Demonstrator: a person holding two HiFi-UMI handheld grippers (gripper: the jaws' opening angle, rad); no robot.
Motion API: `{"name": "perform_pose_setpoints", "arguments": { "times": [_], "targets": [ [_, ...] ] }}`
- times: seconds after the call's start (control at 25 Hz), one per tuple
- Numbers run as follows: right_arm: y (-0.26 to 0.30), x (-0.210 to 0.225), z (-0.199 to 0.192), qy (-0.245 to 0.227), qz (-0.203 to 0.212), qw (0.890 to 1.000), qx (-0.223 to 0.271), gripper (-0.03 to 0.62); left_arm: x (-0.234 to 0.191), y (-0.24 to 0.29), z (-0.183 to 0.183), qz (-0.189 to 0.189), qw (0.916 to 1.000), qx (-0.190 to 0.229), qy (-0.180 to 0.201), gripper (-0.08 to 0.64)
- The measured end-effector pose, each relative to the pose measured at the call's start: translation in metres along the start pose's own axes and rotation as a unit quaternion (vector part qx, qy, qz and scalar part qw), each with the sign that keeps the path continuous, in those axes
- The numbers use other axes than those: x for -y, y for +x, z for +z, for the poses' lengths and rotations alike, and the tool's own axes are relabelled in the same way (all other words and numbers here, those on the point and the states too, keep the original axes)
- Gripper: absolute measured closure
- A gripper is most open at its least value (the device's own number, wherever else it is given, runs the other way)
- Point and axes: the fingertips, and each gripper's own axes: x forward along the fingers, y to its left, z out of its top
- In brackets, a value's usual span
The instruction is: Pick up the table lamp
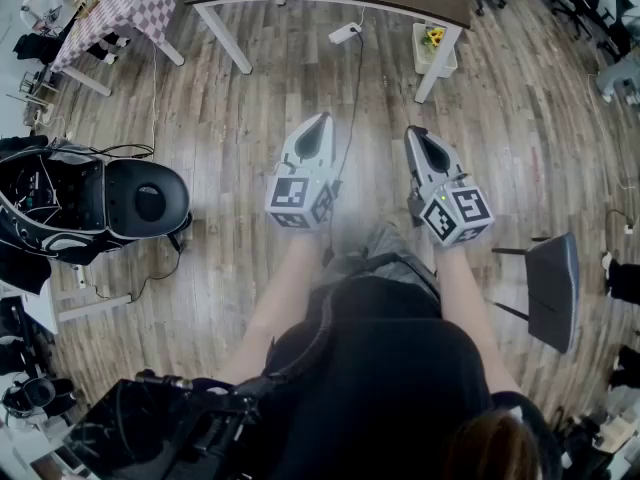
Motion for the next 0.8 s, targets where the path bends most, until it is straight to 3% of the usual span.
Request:
{"name": "perform_pose_setpoints", "arguments": {
  "times": [0.32,0.8],
  "targets": [
    [0.029,0.032,-0.002,0.006,-0.005,1.0,0.002,0.595,-0.013,0.037,-0.007,0.002,1.0,-0.007,0.004,0.56],
    [0.105,0.119,0.015,0.01,0.004,1.0,-0.007,0.594,-0.031,0.15,-0.011,0.013,0.9998,-0.014,0.005,0.56]
  ]
}}
